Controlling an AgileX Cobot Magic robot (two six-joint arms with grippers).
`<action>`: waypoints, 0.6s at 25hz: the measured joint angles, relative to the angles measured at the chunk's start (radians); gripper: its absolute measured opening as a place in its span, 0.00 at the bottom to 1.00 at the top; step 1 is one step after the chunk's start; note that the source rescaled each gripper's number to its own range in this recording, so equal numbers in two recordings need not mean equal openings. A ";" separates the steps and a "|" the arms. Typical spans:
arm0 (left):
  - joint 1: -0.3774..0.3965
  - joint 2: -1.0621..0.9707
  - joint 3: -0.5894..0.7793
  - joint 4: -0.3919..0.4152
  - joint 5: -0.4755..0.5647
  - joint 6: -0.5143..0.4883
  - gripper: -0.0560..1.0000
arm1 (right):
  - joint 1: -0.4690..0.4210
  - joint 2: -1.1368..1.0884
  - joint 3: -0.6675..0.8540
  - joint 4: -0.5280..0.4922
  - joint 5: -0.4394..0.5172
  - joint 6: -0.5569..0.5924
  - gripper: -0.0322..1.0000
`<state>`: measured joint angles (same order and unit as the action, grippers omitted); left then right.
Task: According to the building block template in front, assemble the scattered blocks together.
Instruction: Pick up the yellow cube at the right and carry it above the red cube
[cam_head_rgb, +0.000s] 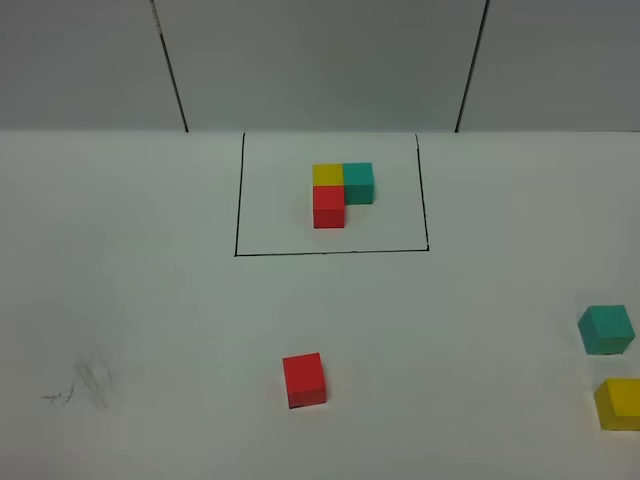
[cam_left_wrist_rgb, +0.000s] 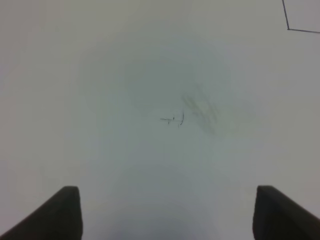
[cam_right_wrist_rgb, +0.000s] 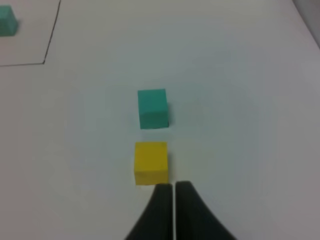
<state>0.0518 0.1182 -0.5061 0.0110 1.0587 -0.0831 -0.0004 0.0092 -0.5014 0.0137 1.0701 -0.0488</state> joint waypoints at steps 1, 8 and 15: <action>0.000 0.000 0.000 0.000 0.000 0.000 1.00 | 0.000 0.011 0.000 0.001 0.000 0.000 0.08; 0.000 0.000 0.000 0.000 0.000 0.000 1.00 | 0.000 0.108 -0.015 0.007 -0.009 0.000 0.32; 0.000 0.000 0.000 0.000 0.000 0.000 1.00 | 0.000 0.266 -0.092 0.008 -0.022 0.000 0.63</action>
<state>0.0518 0.1182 -0.5061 0.0110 1.0587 -0.0831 -0.0004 0.2753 -0.5933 0.0218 1.0477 -0.0488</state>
